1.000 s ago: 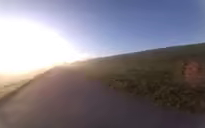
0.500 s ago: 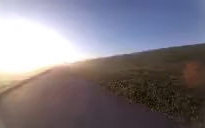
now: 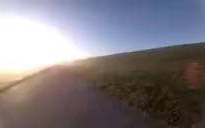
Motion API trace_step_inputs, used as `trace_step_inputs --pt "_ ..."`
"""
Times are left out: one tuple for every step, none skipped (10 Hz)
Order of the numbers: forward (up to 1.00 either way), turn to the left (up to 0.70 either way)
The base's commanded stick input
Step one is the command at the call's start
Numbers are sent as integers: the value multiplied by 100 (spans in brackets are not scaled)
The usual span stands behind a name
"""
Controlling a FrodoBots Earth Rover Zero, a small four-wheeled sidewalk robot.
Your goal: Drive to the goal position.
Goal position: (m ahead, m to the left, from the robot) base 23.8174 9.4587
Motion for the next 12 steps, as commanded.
trace_step_inputs --pt "100 40" --pt "100 40" --pt "100 40" --pt "100 40" --pt "100 40" --pt "100 40" --pt "100 40" --pt "100 40" --pt "100 23" --pt "100 4" --pt "100 0" --pt "100 0"
